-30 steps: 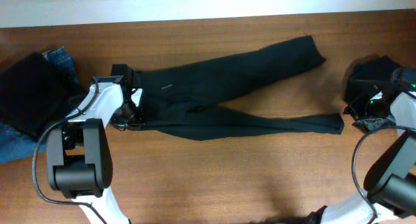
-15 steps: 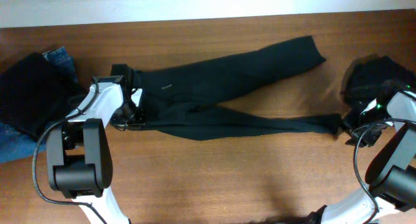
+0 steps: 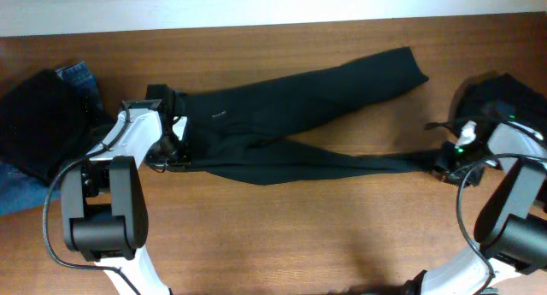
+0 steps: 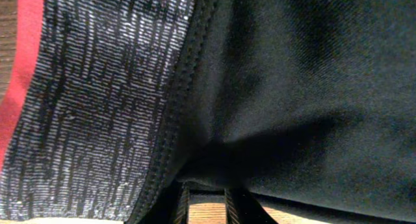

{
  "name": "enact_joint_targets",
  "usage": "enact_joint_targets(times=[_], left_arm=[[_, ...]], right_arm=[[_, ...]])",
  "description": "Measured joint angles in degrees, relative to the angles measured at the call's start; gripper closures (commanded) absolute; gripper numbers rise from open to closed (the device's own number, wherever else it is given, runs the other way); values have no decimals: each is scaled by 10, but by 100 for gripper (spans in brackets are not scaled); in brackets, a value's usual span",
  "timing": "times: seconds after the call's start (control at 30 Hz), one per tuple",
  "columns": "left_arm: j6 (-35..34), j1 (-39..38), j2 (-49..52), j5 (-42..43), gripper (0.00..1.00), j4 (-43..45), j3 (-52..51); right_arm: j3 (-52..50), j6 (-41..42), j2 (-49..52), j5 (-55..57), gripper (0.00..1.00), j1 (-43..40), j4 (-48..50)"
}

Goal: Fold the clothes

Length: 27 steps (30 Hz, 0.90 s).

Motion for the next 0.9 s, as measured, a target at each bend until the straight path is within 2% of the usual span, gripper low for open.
enact_joint_targets(times=[0.27, 0.53, 0.57, 0.63, 0.73, 0.77, 0.9], left_arm=[[0, 0, 0, -2, 80, 14, 0], [0, 0, 0, -2, 80, 22, 0], [0, 1, 0, -2, 80, 22, 0], [0, 1, 0, -2, 80, 22, 0], [0, 1, 0, -2, 80, 22, 0], [0, 1, 0, -2, 80, 22, 0], [0, 1, 0, -2, 80, 28, 0]], right_arm=[[0, -111, -5, 38, 51, 106, -2], [0, -155, -12, 170, 47, 166, -15], [0, -156, -12, 188, 48, 170, -15], [0, -160, -12, 220, 59, 176, -16], [0, -165, -12, 246, 92, 177, -16], [0, -165, -12, 253, 96, 177, -16], [6, -164, -12, 267, 96, 177, -19]])
